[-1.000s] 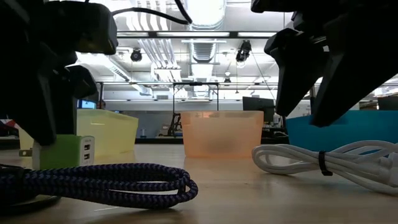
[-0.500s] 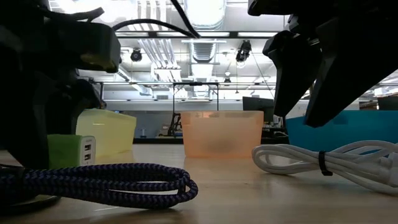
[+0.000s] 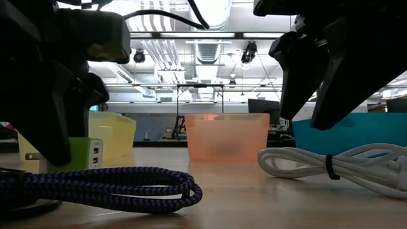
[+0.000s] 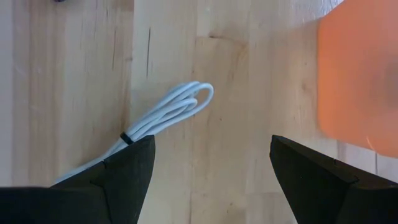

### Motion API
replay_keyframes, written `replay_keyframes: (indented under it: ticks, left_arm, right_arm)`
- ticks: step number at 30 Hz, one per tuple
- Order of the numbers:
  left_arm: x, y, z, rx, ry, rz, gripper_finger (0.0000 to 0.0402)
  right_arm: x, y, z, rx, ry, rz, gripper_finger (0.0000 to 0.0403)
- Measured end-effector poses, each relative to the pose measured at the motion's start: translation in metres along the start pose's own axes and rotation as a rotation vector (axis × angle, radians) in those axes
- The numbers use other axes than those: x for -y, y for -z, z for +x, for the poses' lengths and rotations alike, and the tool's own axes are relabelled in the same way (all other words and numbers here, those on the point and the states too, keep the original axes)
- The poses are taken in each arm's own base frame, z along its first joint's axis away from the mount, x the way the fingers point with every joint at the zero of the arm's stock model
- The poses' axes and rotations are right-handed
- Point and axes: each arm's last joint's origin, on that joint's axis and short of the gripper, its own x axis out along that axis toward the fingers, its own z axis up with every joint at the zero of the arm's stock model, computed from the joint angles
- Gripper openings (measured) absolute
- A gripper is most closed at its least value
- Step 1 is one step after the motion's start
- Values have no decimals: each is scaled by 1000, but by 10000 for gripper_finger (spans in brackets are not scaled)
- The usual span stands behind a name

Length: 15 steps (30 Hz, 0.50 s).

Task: Pick and place items into bin
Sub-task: Put the green charger adapter into the orange bin

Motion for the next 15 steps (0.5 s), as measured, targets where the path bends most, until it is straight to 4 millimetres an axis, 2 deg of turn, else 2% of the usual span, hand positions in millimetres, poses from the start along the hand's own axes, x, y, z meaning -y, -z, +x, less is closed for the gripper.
replay_keyframes:
  ticks: [10,15]
  left_arm:
    - [3,-5,-5,-8,-6,2,133]
    - [7,-14,-20,-10,-9,0,133]
  right_arm:
    - [-1,-1,0,15,-4,30,301]
    - [4,-3,-11,50,8,194,301]
